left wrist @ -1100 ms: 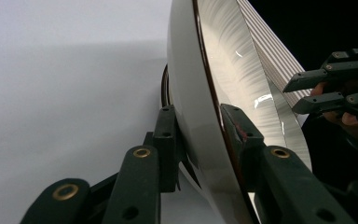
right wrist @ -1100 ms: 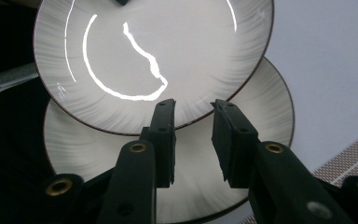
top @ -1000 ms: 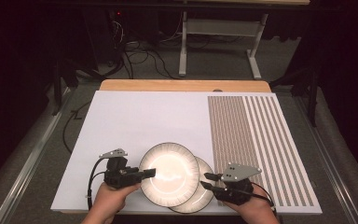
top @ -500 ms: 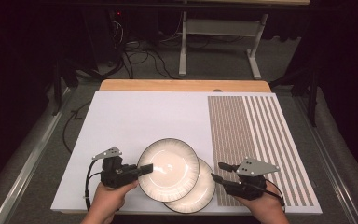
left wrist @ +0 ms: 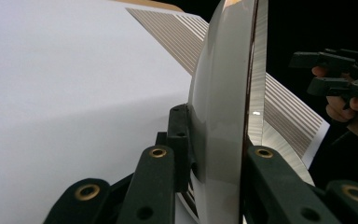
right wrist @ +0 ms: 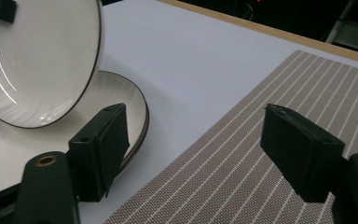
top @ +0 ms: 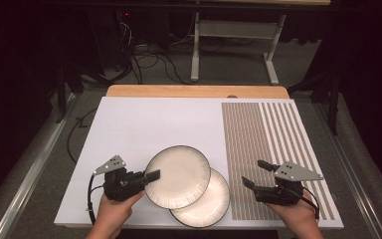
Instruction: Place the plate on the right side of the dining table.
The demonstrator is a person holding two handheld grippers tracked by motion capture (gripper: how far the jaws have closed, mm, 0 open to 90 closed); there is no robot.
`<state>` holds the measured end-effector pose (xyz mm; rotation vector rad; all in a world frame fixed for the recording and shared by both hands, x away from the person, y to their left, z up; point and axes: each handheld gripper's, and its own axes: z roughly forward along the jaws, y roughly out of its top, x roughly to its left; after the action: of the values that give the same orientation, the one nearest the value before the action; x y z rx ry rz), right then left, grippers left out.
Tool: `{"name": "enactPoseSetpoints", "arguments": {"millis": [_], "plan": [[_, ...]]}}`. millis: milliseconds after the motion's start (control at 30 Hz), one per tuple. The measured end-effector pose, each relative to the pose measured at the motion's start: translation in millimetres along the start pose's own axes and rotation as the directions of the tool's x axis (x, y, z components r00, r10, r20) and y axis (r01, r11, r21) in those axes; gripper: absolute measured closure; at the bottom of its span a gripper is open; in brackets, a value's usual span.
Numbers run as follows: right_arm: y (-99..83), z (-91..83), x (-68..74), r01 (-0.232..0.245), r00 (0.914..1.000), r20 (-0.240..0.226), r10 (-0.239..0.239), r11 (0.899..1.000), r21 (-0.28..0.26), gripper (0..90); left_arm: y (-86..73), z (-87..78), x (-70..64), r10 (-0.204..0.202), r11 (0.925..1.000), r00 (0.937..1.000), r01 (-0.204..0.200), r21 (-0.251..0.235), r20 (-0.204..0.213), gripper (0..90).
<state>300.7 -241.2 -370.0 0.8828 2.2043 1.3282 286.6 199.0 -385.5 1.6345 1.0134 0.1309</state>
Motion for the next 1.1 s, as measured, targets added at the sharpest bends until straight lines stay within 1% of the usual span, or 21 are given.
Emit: {"name": "enactPoseSetpoints", "arguments": {"millis": [67, 100, 200, 233, 267, 300, 333, 433, 467, 533, 567, 667, 700, 733, 800, 833, 900, 967, 1000, 1033, 1100], "plan": [[-1.5, -1.1, -3.3, -0.010, 0.9999, 0.009, 0.010, 1.000, -0.001, 21.8, 0.7, -1.7, -0.1, 0.016, 0.9998, 0.9997, -0.016, -0.012, -0.017, 78.9], [-2.0, -2.4, -5.3, -0.018, 0.9997, 0.019, 0.018, 1.000, -0.014, 17.0, 1.2, -3.2, -0.2, 0.029, 0.9993, 0.9991, -0.029, -0.025, -0.032, 78.9], [-1.9, -4.3, -6.4, -0.017, 0.9994, 0.031, 0.017, 1.000, -0.024, 15.2, 1.6, -5.9, 0.7, 0.046, 0.9977, 0.9978, -0.049, -0.047, -0.048, 78.9], [-1.8, -5.5, -7.5, -0.017, 0.9991, 0.038, 0.018, 0.999, -0.038, 11.5, 1.4, -7.5, 1.1, 0.055, 0.9963, 0.9968, -0.059, -0.062, -0.059, 78.9], [-1.8, -5.5, -7.5, -0.017, 0.9991, 0.038, 0.018, 0.999, -0.038, 11.5, 1.4, -7.5, 1.1, 0.055, 0.9963, 0.9968, -0.059, -0.062, -0.059, 78.9], [-1.7, -5.9, -8.1, -0.015, 0.9990, 0.042, 0.017, 0.999, -0.041, 10.2, 1.7, -8.6, 0.9, 0.069, 0.9946, 0.9953, -0.074, -0.073, -0.068, 78.9], [-1.7, -7.1, -8.6, -0.024, 0.9983, 0.051, 0.026, 0.999, -0.043, 7.8, 1.9, -9.1, 0.9, 0.074, 0.9942, 0.9947, -0.079, -0.073, -0.071, 78.9], [-1.9, -9.2, -9.1, -0.031, 0.9974, 0.063, 0.034, 0.998, -0.050, 1.9, 1.9, -10.9, 1.0, 0.091, 0.9910, 0.9923, -0.099, -0.090, -0.083, 78.9], [-2.2, -9.9, -10.1, -0.024, 0.9971, 0.070, 0.028, 0.998, -0.056, 0.5, 1.9, -11.3, 1.1, 0.095, 0.9904, 0.9917, -0.103, -0.092, -0.087, 78.9], [-2.8, -12.0, -11.4, -0.032, 0.9965, 0.075, 0.037, 0.997, -0.064, 0.4, 1.9, -12.1, 0.9, 0.110, 0.9884, 0.9899, -0.118, -0.096, -0.090, 78.8], [-3.1, -12.6, -11.5, -0.041, 0.9955, 0.083, 0.046, 0.997, -0.065, 0.5, 2.1, -12.3, 0.2, 0.126, 0.9863, 0.9877, -0.135, -0.095, -0.093, 78.8], [-3.5, -11.3, -11.7, -0.030, 0.9952, 0.091, 0.035, 0.998, -0.058, 0.4, 2.7, -12.3, -2.8, 0.162, 0.9811, 0.9824, -0.170, -0.092, -0.094, 78.6], [-3.5, -11.0, -11.4, -0.021, 0.9952, 0.094, 0.027, 0.998, -0.057, 0.5, 3.5, -12.4, -3.9, 0.177, 0.9790, 0.9795, -0.185, -0.085, -0.096, 78.5], [-3.4, -10.4, -10.2, -0.019, 0.9955, 0.092, 0.024, 0.998, -0.057, 0.5, 3.8, -12.4, -4.5, 0.182, 0.9782, 0.9786, -0.190, -0.083, -0.096, 78.5], [-2.8, -9.6, -9.1, -0.003, 0.9963, 0.085, 0.009, 0.998, -0.070, 0.5, 4.2, -13.1, -5.3, 0.200, 0.9754, 0.9747, -0.208, -0.073, -0.099, 78.3], [-2.4, -9.1, -8.0, -0.006, 0.9965, 0.082, 0.012, 0.997, -0.072, 0.5, 4.3, -13.3, -5.4, 0.205, 0.9747, 0.9737, -0.212, -0.071, -0.100, 78.3], [-1.3, -6.7, -5.8, -0.008, 0.9959, 0.089, 0.016, 0.997, -0.083, 0.5, 4.7, -14.2, -6.1, 0.223, 0.9711, 0.9692, -0.230, -0.063, -0.104, 78.0], [0.9, -3.2, -2.2, -0.017, 0.9968, 0.076, 0.024, 0.996, -0.092, 0.5, 5.6, -14.5, -7.2, 0.245, 0.9663, 0.9644, -0.251, -0.057, -0.101, 78.0], [2.1, 0.0, 0.4, -0.005, 0.9976, 0.069, 0.011, 0.996, -0.094, 0.5, 5.8, -14.6, -7.5, 0.248, 0.9654, 0.9635, -0.255, -0.056, -0.100, 78.1], [2.5, 1.1, 2.2, -0.008, 0.9977, 0.066, 0.014, 0.996, -0.089, 0.5, 6.0, -14.5, -7.9, 0.254, 0.9641, 0.9622, -0.260, -0.055, -0.100, 78.1], [4.5, 6.3, 7.3, 0.004, 0.9986, 0.054, 0.000, 0.997, -0.076, 0.5, 6.3, -14.7, -7.7, 0.258, 0.9633, 0.9613, -0.264, -0.051, -0.096, 78.1]]}}
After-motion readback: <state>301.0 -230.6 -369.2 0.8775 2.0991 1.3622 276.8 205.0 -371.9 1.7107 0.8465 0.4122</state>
